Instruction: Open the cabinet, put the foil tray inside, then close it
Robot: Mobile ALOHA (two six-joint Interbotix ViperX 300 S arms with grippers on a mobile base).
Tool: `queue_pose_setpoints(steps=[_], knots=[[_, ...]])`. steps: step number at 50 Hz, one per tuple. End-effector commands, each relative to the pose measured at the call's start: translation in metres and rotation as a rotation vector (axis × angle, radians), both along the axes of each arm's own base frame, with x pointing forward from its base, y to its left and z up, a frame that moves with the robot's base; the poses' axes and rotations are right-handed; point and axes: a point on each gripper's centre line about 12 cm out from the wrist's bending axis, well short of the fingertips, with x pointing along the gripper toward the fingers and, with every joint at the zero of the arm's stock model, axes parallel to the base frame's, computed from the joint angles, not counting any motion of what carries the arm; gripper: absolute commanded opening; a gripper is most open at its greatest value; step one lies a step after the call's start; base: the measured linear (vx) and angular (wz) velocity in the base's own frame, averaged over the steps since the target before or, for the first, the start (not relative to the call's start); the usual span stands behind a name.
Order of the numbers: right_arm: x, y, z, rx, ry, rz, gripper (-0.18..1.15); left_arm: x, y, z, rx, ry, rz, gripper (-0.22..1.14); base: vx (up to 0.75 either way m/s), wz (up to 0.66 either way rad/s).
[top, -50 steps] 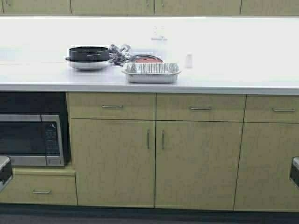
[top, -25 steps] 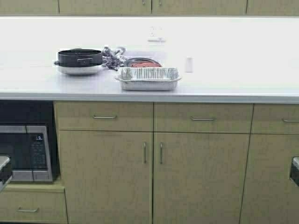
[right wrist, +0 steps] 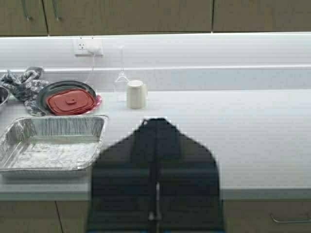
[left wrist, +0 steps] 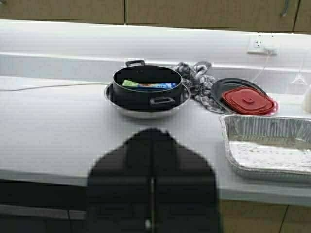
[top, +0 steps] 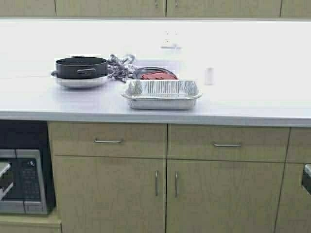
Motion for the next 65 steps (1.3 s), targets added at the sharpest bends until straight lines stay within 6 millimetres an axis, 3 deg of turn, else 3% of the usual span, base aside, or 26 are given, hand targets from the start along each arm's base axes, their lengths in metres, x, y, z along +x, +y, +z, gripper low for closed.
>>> queue_pose_setpoints(steps=[1, 52, 55, 58, 63, 65], knots=[[0.001, 0.001, 0.007, -0.001, -0.018, 0.003, 0.06, 0.0, 0.0, 0.006, 0.004, -0.02, 0.001, 0.03, 0.43, 0.02], [0.01, 0.001, -0.001, -0.012, 0.029, 0.007, 0.09, -0.004, 0.0, -0.003, 0.004, -0.008, -0.002, 0.04, 0.32, -0.03], [0.01, 0.001, 0.0, -0.009, 0.025, 0.007, 0.2, -0.004, -0.001, -0.003, 0.005, -0.014, -0.009, 0.1, 0.22, 0.02], [0.009, 0.005, -0.002, -0.006, 0.028, 0.024, 0.45, -0.005, -0.005, -0.004, 0.008, -0.016, -0.029, 0.24, 0.19, 0.01], [0.007, 0.024, -0.006, 0.007, 0.038, 0.124, 0.98, -0.007, -0.023, -0.004, 0.001, -0.02, -0.118, 0.71, 0.15, 0.02], [0.006, 0.036, -0.008, 0.008, 0.041, 0.185, 1.11, -0.007, -0.032, -0.005, -0.001, -0.015, -0.164, 0.92, 0.13, 0.03]])
